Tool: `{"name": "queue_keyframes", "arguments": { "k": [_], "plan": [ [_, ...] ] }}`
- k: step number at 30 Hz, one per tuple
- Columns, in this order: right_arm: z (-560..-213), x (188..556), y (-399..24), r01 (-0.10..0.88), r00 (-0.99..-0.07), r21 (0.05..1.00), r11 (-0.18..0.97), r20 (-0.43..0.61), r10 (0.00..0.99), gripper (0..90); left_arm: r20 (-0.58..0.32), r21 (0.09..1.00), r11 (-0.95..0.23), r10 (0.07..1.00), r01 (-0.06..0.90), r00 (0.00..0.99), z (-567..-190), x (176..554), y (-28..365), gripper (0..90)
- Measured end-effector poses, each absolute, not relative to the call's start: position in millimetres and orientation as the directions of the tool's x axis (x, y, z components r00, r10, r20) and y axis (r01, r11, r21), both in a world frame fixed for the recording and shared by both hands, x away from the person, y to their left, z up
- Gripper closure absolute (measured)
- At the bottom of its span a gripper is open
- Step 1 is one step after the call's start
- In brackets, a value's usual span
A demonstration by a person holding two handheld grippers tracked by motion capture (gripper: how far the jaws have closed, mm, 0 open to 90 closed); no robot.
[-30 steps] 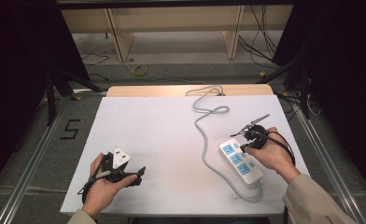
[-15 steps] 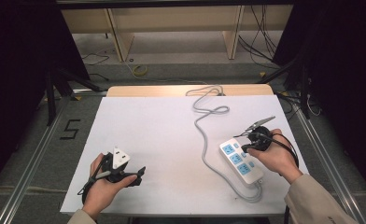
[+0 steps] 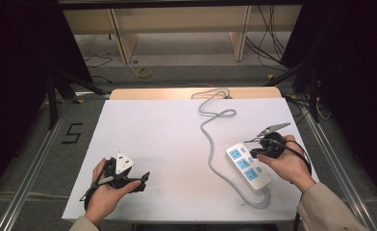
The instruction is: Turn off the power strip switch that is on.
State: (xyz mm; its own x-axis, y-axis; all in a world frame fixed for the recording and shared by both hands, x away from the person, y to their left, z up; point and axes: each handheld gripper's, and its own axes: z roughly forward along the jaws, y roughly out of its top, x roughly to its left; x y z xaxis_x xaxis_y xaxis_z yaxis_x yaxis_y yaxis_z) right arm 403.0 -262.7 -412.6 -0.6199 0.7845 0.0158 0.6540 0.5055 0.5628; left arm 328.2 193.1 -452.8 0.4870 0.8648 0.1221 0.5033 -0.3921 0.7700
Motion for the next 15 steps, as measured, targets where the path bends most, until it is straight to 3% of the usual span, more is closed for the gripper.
{"name": "queue_keyframes", "arguments": {
  "k": [15],
  "plan": [
    [-412.1,393.2,-269.4,0.613,-0.634,0.629,0.478,0.029,0.773,72.5,0.120,0.769,-0.391,0.865,0.506,0.487,-453.0,327.4,193.9,9.5]
  ]
}}
